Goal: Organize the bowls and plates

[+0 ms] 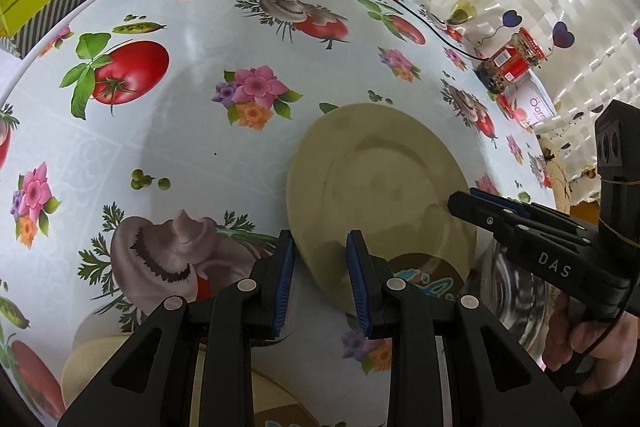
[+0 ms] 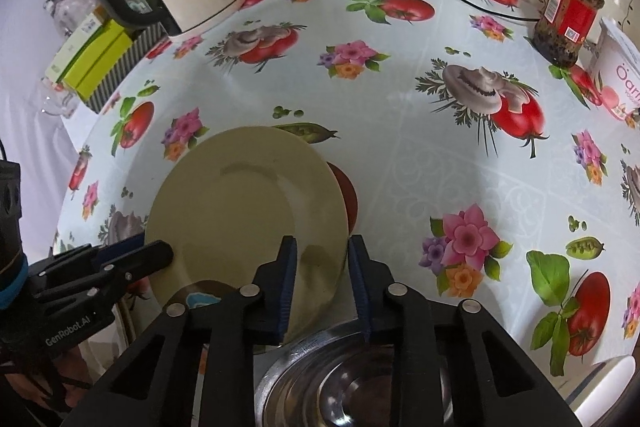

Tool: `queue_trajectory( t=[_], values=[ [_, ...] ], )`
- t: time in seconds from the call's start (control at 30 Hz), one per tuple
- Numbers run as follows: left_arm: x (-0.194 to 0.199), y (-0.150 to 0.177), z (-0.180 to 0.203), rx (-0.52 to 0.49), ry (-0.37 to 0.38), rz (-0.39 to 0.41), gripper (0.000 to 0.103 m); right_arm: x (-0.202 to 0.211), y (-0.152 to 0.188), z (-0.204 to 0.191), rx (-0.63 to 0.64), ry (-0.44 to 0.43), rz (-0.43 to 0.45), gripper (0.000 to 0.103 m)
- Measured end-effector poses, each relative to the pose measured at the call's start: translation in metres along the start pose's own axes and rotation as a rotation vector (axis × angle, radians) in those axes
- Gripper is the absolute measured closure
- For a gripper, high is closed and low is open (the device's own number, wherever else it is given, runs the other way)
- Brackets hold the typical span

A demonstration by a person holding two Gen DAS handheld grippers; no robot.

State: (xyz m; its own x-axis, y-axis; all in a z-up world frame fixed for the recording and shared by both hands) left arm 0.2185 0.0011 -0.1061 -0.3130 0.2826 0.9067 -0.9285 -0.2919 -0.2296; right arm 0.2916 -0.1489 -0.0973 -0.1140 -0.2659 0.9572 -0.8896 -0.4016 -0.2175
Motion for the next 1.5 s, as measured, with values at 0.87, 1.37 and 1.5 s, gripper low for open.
queue_trajectory(
  t=[0.87, 1.37, 1.5],
  values=[
    [0.018, -0.002, -0.002, 0.004, 0.007, 0.062, 0.075, 0.005, -0.006, 0.0, -0.013, -0.043, 0.027, 0.082],
    [0.046, 0.009, -0.008, 0.01, -0.016, 0.105, 0.075, 0.02, -0.004, -0.019, 0.007, -0.057, 0.052, 0.083],
    [0.056, 0.015, -0.011, 0.012, -0.021, 0.119, 0.075, 0.026, 0.0, -0.027, 0.014, -0.063, 0.062, 0.082]
  ],
)
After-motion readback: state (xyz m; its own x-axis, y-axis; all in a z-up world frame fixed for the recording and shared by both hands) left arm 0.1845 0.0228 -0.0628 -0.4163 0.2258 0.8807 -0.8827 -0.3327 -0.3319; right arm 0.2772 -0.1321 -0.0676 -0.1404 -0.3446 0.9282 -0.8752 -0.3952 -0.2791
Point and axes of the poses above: each gripper's, at about its wrist camera, not at the fingertips, and x roughly against the way its jaws point, z to its right, y to its underside, the point moved 5 cm from there along -x, roughly the way its jaws point, and after that the axes turned 9 degrees about -z, right-handed, at the moved point
